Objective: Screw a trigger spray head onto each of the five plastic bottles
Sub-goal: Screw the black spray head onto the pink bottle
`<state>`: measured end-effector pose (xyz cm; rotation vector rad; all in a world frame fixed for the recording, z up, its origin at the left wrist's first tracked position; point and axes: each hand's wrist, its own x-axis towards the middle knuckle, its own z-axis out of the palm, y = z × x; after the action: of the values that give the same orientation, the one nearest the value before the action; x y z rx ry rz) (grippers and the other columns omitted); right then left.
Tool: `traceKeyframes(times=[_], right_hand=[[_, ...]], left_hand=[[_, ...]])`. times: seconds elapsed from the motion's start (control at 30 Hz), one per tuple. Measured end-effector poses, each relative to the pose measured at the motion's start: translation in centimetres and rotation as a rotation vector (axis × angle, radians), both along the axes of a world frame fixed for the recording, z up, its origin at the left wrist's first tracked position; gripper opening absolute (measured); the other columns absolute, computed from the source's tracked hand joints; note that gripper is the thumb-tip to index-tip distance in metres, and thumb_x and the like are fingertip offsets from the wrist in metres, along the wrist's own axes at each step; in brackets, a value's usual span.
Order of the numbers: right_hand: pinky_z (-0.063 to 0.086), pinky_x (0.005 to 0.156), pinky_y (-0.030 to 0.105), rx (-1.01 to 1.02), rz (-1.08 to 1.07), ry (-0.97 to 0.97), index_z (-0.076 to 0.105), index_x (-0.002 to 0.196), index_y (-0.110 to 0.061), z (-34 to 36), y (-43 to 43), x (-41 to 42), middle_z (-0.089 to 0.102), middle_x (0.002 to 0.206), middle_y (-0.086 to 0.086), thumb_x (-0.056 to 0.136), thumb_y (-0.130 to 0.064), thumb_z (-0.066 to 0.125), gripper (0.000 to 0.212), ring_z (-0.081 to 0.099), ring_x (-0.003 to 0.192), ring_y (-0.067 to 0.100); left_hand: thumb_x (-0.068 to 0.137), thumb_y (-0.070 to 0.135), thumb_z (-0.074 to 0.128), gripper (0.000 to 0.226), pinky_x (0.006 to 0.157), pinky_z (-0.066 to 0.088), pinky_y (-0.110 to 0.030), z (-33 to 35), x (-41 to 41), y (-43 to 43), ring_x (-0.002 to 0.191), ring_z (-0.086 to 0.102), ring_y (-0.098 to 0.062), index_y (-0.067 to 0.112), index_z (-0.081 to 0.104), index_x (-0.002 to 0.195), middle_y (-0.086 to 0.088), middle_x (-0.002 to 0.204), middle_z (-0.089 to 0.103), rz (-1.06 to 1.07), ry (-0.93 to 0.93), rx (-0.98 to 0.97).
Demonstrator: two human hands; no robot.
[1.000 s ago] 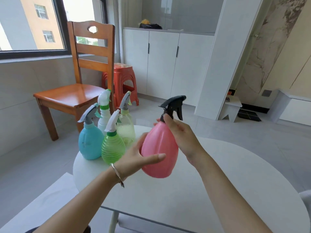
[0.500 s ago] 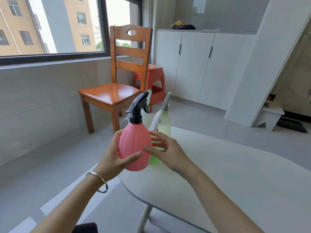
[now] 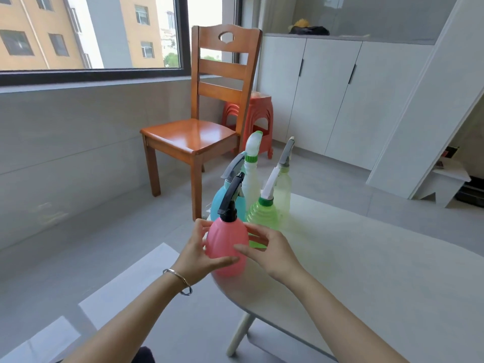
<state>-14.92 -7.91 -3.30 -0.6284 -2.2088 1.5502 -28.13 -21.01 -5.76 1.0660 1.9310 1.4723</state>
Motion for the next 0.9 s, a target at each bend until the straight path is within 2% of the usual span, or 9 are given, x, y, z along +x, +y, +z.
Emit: traceKeyframes(times=[0.17,0.33,0.47,0.53,0.67,0.8,0.9], right_hand=[[0.049,0.094,0.024,-0.033,-0.02,0.011,0.062,0.123,-0.02,-0.3,0.4,-0.1,0.068,0.117,-0.006,0.071,-0.025,0.08,0.055,0.061,0.109,0.005],[0.048,0.097,0.027,-0.048,-0.024,0.003,0.062,0.123,-0.019,-0.3,0.5,-0.2,0.067,0.119,-0.005,0.071,-0.025,0.08,0.056,0.061,0.11,0.006],[0.048,0.099,0.03,-0.03,-0.038,-0.006,0.062,0.123,-0.02,-0.3,0.7,-0.1,0.068,0.117,-0.006,0.071,-0.028,0.08,0.056,0.061,0.11,0.007],[0.049,0.098,0.03,-0.007,-0.047,-0.016,0.063,0.122,-0.022,-0.2,0.8,0.0,0.069,0.115,-0.009,0.071,-0.031,0.079,0.054,0.062,0.109,0.007],[0.051,0.088,0.026,0.035,-0.08,-0.046,0.065,0.117,-0.024,0.2,0.8,0.4,0.07,0.107,-0.011,0.073,-0.032,0.078,0.047,0.064,0.099,0.004],[0.05,0.083,0.02,0.038,-0.079,-0.048,0.066,0.116,-0.022,0.3,0.8,0.6,0.069,0.107,-0.011,0.076,-0.03,0.076,0.042,0.063,0.096,0.002],[0.052,0.088,0.026,0.024,-0.071,-0.068,0.066,0.115,-0.023,0.4,0.9,0.9,0.068,0.108,-0.011,0.076,-0.031,0.075,0.041,0.064,0.097,0.006]], left_hand=[[0.044,0.054,0.083,0.078,0.069,0.058,-0.024,-0.5,-0.3,0.3,0.11,0.058,-0.018,0.035,0.039,0.105,0.002,0.125,0.05,-0.006,-0.015,0.034],[0.047,0.062,0.079,0.075,0.076,0.058,-0.023,-0.9,-0.4,0.2,0.11,0.056,-0.016,0.038,0.039,0.105,0.006,0.125,0.05,0.006,0.061,0.037],[0.047,0.064,0.077,0.073,0.073,0.054,-0.014,-0.8,-0.2,0.5,0.109,0.056,-0.01,0.042,0.039,0.106,0.013,0.121,0.05,-0.008,0.063,0.066],[0.047,0.067,0.076,0.075,0.077,0.054,-0.016,-0.9,0.0,0.7,0.111,0.054,-0.012,0.044,0.038,0.107,0.012,0.123,0.049,-0.003,0.063,0.067],[0.045,0.072,0.072,0.076,0.087,0.053,-0.03,-0.9,0.3,0.8,0.115,0.05,-0.017,0.046,0.036,0.107,0.008,0.125,0.045,0.029,0.087,0.043],[0.056,0.052,0.076,0.068,0.086,0.052,-0.026,-0.8,0.4,0.8,0.118,0.048,-0.018,0.046,0.035,0.109,0.008,0.127,0.044,0.037,0.081,0.052],[0.057,0.05,0.075,0.074,0.091,0.051,-0.03,-0.6,0.5,0.8,0.12,0.047,-0.018,0.044,0.033,0.117,0.007,0.128,0.044,0.026,0.099,0.027]])
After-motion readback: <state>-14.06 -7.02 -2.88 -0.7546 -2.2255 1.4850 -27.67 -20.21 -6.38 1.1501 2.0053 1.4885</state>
